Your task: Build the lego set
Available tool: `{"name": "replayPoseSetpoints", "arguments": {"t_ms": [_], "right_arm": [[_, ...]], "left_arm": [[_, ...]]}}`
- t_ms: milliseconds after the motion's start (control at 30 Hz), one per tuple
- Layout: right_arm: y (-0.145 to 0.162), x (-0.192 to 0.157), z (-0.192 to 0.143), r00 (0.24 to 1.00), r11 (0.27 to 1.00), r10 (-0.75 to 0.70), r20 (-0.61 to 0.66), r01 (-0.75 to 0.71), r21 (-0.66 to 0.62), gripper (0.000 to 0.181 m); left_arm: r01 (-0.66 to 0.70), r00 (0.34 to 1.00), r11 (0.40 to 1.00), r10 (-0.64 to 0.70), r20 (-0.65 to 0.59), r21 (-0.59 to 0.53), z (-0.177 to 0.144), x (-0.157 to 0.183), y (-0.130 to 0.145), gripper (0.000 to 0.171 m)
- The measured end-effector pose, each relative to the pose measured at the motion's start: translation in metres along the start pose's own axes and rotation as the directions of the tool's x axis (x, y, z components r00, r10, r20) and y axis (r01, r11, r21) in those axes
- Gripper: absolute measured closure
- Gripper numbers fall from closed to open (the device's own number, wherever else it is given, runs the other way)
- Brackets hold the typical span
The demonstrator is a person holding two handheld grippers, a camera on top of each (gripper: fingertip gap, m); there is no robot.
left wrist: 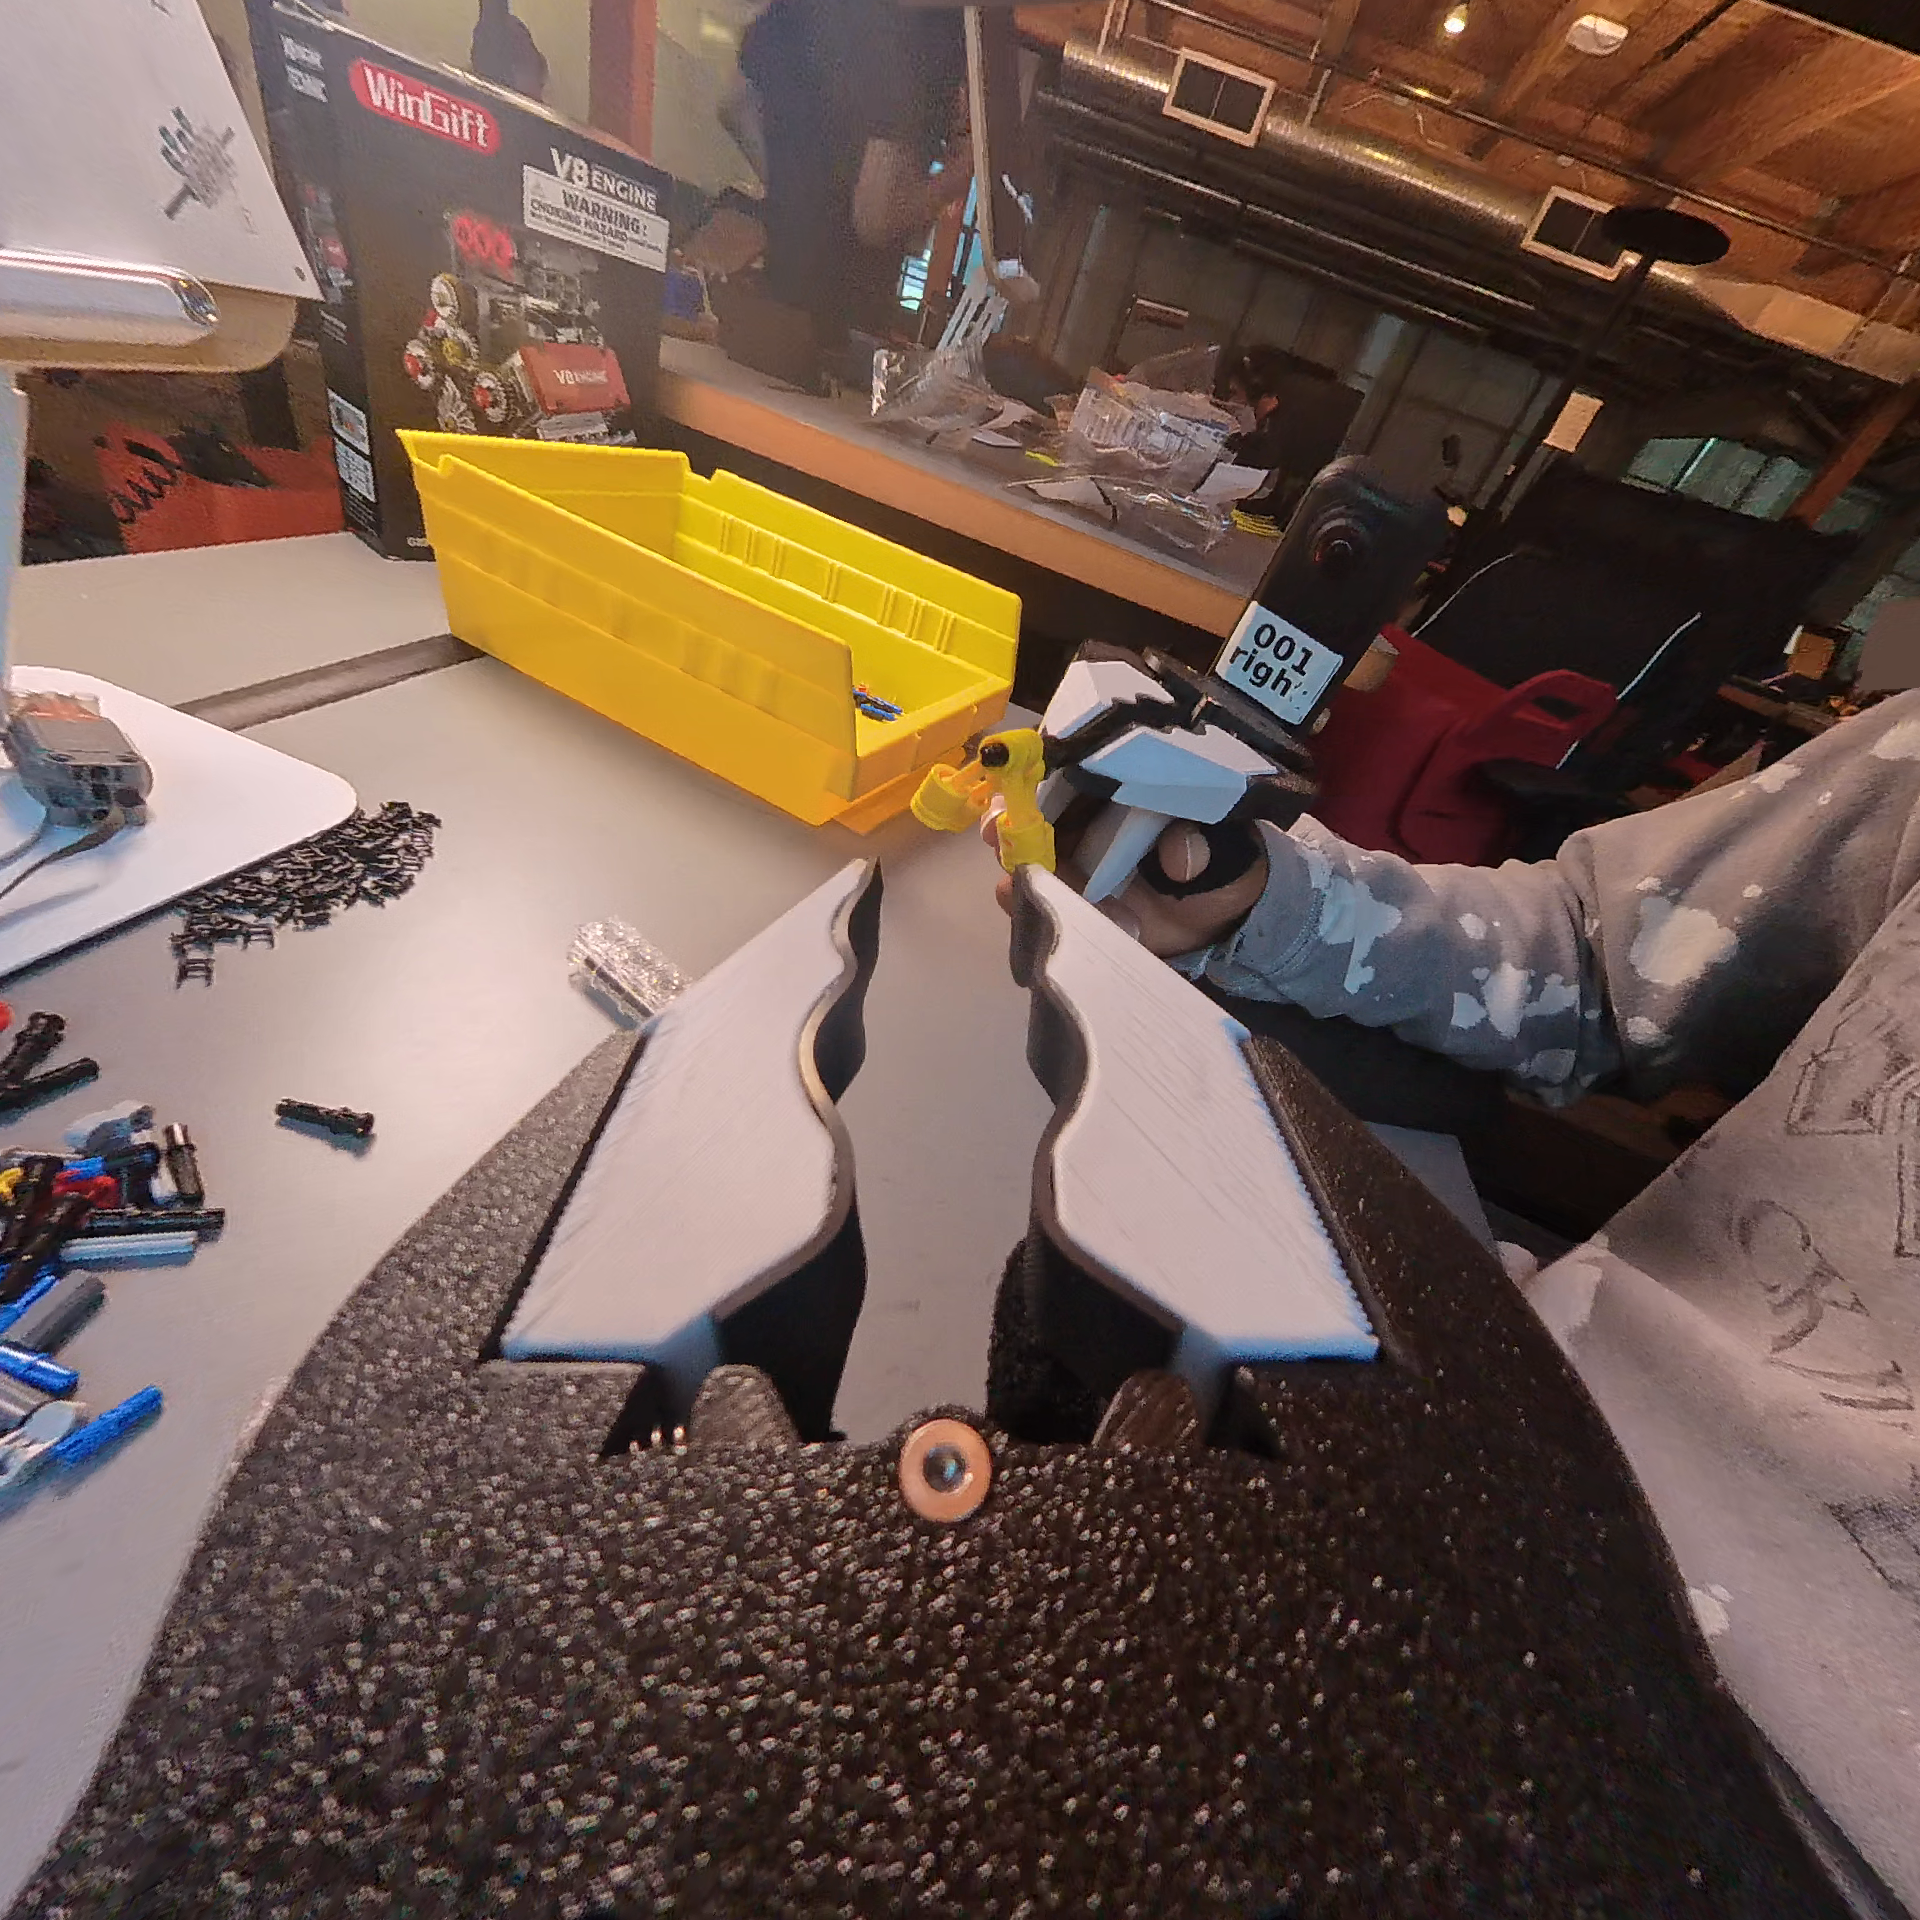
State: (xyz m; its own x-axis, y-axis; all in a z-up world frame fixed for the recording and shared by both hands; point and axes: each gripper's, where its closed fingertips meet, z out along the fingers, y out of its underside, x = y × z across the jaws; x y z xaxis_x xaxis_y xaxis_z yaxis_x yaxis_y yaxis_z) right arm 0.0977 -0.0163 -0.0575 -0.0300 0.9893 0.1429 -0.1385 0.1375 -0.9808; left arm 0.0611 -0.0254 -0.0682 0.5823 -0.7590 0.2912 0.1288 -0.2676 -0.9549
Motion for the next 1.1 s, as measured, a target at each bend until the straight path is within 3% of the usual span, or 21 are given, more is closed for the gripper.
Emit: {"name": "replayPoseSetpoints", "arguments": {"t_ms": [167, 400, 867, 1100], "right_arm": [[0.008, -0.005, 0.003, 0.997, 0.996, -0.077, 0.008, 0.077, -0.047, 0.178], [0.007, -0.02, 0.006, 0.992, 0.993, -0.106, 0.067, 0.109, -0.037, 0.178], [0.0, -0.038, 0.004, 0.982, 0.995, -0.093, 0.165, 0.095, -0.006, 0.178], [0.005, -0.053, 0.0, 0.956, 0.999, -0.019, 0.291, 0.031, -0.036, 0.178]], "left_arm": [[-0.173, 0.984, 0.985, 0.172, 0.047, 0.005, -0.013, 0.003, -0.017, 0.153], [-0.475, 0.874, 0.857, 0.486, 0.007, -0.202, -0.016, 0.014, -0.005, 0.163], [-0.554, 0.832, 0.813, 0.548, -0.086, -0.179, -0.016, 0.036, 0.0, 0.167], [-0.606, 0.796, 0.769, 0.578, -0.183, -0.203, -0.022, 0.051, 0.012, 0.167]]}}
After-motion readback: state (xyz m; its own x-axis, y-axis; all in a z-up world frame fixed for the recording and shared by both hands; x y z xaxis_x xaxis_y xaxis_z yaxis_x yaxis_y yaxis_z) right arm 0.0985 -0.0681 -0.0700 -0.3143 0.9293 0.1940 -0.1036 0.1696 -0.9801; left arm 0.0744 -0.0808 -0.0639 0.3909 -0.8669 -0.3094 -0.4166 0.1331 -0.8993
